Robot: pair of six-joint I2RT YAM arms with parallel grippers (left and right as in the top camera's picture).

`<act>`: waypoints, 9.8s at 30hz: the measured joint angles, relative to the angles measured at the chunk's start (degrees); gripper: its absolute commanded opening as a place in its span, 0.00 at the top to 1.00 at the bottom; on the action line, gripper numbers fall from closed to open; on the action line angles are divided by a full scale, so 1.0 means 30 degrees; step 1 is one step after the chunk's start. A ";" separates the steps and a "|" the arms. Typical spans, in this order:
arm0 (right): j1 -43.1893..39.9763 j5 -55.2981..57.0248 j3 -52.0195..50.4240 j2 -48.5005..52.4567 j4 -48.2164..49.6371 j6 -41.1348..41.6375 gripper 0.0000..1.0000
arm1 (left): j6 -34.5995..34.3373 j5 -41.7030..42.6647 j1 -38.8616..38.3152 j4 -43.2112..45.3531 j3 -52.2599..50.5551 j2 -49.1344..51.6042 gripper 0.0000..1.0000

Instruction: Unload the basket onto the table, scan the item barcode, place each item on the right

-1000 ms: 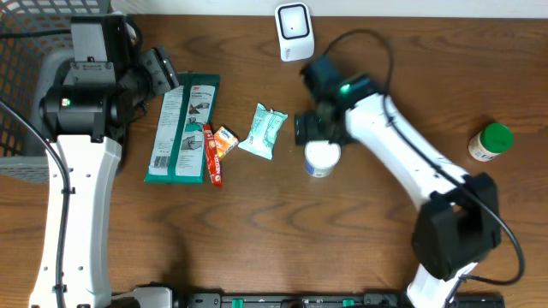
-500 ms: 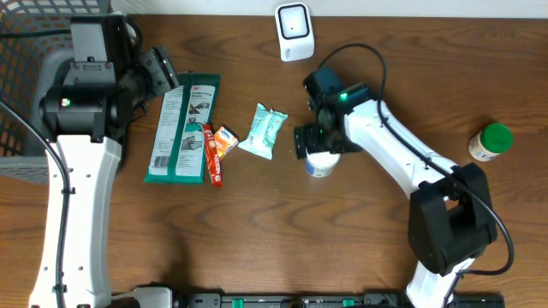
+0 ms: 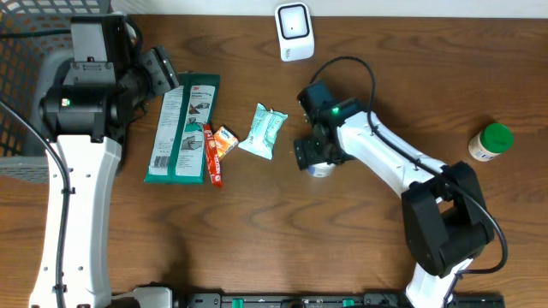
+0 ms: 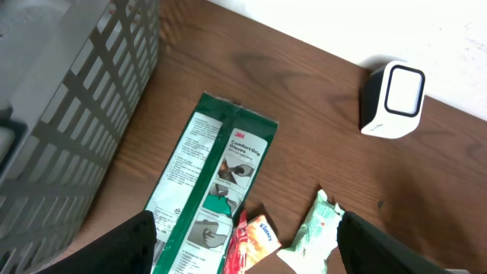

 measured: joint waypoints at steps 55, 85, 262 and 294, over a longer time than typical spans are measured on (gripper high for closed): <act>-0.1770 0.5770 1.3668 0.8488 1.7799 -0.6601 0.99 | 0.0000 -0.0007 0.0000 0.0007 0.0000 0.0000 0.23; -0.2346 0.4481 1.3566 1.2109 2.3066 -1.0841 0.99 | 0.0000 0.0000 -0.0007 0.0000 0.0000 0.0000 0.23; -0.5362 -1.9547 0.0998 0.5814 0.8313 -0.4619 0.41 | 0.2463 0.4379 -0.7672 0.5581 -0.2171 1.2939 0.78; -0.5872 -2.1748 0.0503 0.1515 0.7847 -0.2820 0.99 | 0.1967 0.3512 -0.3526 0.4546 -0.2441 0.4087 0.49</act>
